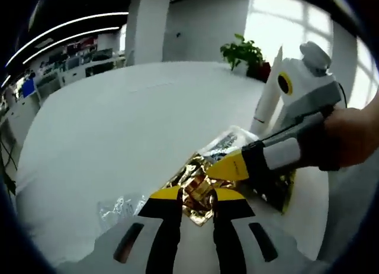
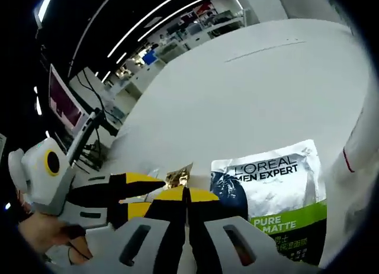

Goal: Arrange the skincare products in the storage area until every visible bottle or jar stands upright without overlapping.

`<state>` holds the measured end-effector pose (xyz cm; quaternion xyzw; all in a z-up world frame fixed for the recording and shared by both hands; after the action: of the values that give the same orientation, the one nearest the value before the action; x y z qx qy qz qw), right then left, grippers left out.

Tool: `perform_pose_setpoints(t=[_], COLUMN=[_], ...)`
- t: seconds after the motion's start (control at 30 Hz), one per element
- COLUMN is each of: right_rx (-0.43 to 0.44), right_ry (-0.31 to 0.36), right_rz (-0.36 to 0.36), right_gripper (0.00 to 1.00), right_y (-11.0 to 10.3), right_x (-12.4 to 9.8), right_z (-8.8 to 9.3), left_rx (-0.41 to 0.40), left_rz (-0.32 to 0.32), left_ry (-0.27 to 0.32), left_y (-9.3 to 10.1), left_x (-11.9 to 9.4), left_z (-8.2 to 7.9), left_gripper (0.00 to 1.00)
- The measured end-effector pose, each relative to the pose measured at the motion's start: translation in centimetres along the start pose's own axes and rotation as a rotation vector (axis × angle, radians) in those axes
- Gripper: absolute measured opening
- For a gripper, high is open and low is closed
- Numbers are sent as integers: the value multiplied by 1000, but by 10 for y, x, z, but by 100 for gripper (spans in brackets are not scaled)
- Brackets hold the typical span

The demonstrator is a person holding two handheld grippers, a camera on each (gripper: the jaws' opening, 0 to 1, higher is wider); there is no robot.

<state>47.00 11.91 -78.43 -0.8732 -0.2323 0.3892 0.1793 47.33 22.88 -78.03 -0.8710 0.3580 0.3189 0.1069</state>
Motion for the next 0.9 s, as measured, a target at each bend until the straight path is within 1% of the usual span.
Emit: perform_pose_setpoints(t=[0.07,0.1,0.13,0.17,0.23,0.27,0.3,0.33,0.4,0.57,0.67,0.73,0.83,0.87,0.9], right_rx=[-14,-10,14,16,-26,-70,-85,-87,-103,-193,-252,-269,-315,-351,-356], right_ry=[-5,-1,6,1,-10,-20,-23,-20,-14,-4,20,37,48,45,45], right_rz=[3,1,-5,0,5,14,14,15,21,28,16,12,13,20,16], right_gripper=[1,1,1,1,1,1,1,1,2,5,7,9,17,17,17], right_y=[1,1,1,2,3,3,3,3,4,5,-1,-3,-6,-4,-4], right_x=[2,2,2,2,3,2,2,2,2,0,-9,-15,-21,-23,-25], right_z=[0,0,0,1,3,4,5,5,3,0,-4,-6,-7,-9,-9], left_rx=[24,33,41,63,95,105,114,116,96,103,95,87,91,90,87], left_rz=[-9,-15,-17,-19,-18,-16,-13,-11,-11,-18,-9,-9,-11,-12,-15], left_ry=[-4,-10,-14,-27,-50,-56,-64,-68,-63,-59,-55,-54,-52,-53,-54], left_y=[2,3,4,1,-1,0,2,3,2,1,0,-1,-2,-2,-3], left_x=[3,2,2,4,6,7,8,8,7,7,8,8,8,8,8], left_z=[-1,-3,-3,-4,-3,-3,-2,-2,-2,-1,-1,0,1,1,2], left_gripper=[21,21,21,22,22,22,21,21,21,22,22,22,22,22,23])
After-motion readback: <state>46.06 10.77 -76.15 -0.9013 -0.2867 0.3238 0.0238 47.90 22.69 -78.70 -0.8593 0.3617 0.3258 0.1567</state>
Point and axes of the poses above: the point that each gripper's makers call its tool centre point, and the gripper's own axes: x roughly forward along the fingers, y roughly to its right, z roughly out of its underside, the point moved 7 cm from there along -x, roughly backward along the fingers
